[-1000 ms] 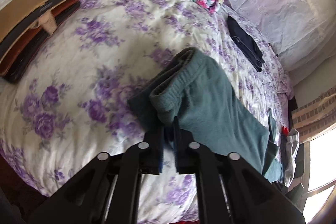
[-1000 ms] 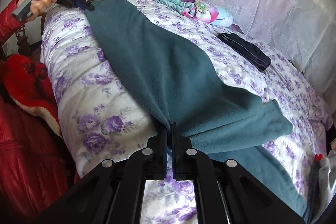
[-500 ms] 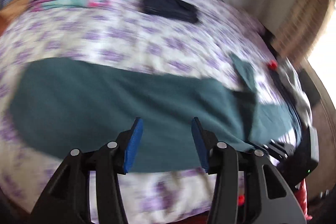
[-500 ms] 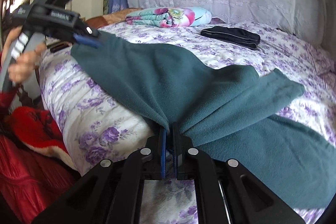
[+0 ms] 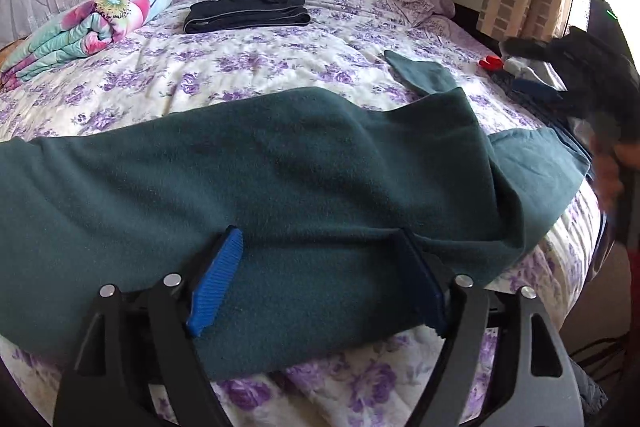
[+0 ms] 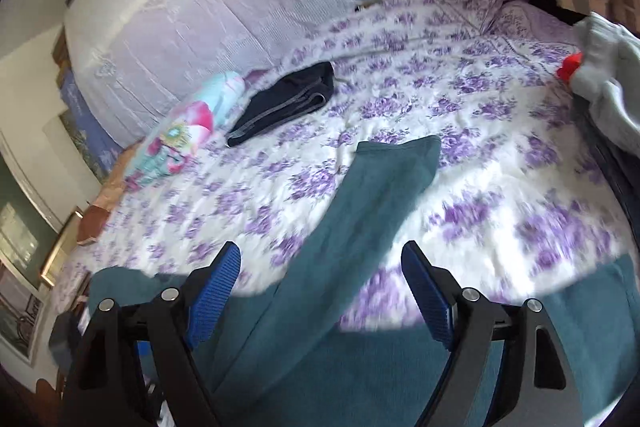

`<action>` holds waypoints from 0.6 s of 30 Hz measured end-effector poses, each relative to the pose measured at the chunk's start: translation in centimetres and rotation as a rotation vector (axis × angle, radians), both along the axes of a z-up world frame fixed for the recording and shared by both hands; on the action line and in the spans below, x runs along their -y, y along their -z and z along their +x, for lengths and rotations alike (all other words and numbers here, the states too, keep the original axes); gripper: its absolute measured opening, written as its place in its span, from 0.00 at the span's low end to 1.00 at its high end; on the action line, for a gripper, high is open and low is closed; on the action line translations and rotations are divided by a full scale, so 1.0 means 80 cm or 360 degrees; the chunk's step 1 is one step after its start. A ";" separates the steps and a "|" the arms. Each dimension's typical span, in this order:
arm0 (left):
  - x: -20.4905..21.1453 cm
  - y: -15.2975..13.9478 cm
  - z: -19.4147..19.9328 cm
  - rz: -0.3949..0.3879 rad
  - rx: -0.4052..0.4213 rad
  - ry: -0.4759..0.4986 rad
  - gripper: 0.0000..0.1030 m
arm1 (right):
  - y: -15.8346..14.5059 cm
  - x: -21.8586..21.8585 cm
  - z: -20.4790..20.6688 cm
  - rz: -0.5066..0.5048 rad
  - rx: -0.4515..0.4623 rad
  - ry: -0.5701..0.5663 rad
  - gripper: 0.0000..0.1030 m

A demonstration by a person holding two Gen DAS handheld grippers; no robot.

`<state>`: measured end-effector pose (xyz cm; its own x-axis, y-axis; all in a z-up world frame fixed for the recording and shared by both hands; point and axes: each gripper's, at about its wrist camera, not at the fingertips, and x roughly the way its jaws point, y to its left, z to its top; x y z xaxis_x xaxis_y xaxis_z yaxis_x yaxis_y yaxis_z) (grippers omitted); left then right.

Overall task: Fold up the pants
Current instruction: 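Open both tools to release the lengthwise-folded sweatpants, then grasp the leg cuffs of the sweatpants with the right tool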

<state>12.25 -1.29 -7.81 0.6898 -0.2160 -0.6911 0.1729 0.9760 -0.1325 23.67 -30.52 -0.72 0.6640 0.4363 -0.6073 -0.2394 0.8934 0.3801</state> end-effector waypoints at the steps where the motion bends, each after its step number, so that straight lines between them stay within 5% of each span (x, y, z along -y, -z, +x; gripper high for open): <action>1: 0.001 0.000 -0.001 0.0014 0.0004 -0.0002 0.75 | 0.002 -0.009 0.019 -0.0046 -0.0030 0.0014 0.81; 9: 0.000 0.001 0.005 -0.0051 -0.0005 0.0045 0.79 | 0.041 -0.106 0.148 -0.0581 -0.0268 0.0236 0.78; 11: -0.004 0.001 0.005 -0.0081 -0.0007 0.0066 0.81 | 0.055 -0.126 0.164 -0.0749 -0.0273 0.0262 0.66; 13: -0.007 0.001 0.005 -0.0116 -0.0009 0.0084 0.82 | 0.069 -0.125 0.169 -0.0747 -0.0342 0.0241 0.34; 18: -0.010 0.000 0.004 -0.0173 -0.0009 0.0108 0.83 | 0.063 -0.078 0.160 -0.0471 -0.0372 0.0274 0.15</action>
